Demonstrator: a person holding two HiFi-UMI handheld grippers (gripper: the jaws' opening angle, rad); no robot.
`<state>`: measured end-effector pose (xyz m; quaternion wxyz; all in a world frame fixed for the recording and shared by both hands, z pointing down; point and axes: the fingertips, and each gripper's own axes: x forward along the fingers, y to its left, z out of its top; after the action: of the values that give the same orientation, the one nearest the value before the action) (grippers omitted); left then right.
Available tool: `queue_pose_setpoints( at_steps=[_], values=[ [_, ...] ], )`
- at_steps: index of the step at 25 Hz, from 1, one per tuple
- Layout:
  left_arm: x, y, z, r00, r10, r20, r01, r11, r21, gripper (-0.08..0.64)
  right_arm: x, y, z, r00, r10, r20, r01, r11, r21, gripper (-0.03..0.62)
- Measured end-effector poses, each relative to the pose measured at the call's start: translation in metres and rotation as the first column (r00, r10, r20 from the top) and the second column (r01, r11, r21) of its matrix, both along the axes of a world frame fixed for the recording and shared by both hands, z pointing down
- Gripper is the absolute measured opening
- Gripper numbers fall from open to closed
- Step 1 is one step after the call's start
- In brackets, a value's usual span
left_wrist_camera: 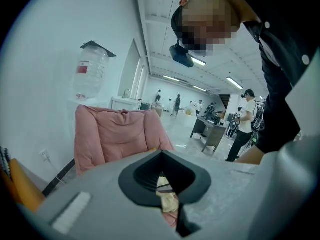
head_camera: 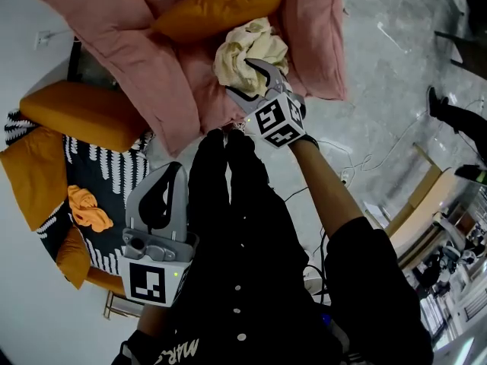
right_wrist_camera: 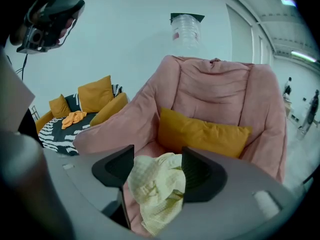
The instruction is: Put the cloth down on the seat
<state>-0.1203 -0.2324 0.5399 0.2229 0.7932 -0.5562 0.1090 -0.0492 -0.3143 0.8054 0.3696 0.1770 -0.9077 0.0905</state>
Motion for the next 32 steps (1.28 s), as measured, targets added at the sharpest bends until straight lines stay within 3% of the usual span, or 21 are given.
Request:
queue_pose_setpoints(
  at_steps=[6,16,23,32],
  values=[
    [0.005,-0.001,-0.016,1.000,0.013,0.007,-0.013,0.999,0.035,0.001,0.011,0.002,-0.011,1.000,0.008,-0.020,-0.008,1.000,0.016,0.304],
    [0.011,-0.009,-0.045,0.998,0.046,0.030,-0.049,0.995,0.091,0.001,0.020,-0.009,-0.077,0.998,0.053,0.044,-0.056,0.996,0.069,0.051],
    [0.007,-0.015,-0.079,0.999,0.045,0.029,-0.049,0.988,0.145,0.001,0.025,-0.005,-0.163,0.976,0.098,0.194,-0.109,0.993,0.048,0.028],
    [0.008,-0.021,-0.127,0.995,0.087,0.045,-0.096,0.966,0.241,0.001,0.046,-0.001,-0.267,0.944,0.144,0.297,-0.193,0.971,0.144,0.028]
  ],
)
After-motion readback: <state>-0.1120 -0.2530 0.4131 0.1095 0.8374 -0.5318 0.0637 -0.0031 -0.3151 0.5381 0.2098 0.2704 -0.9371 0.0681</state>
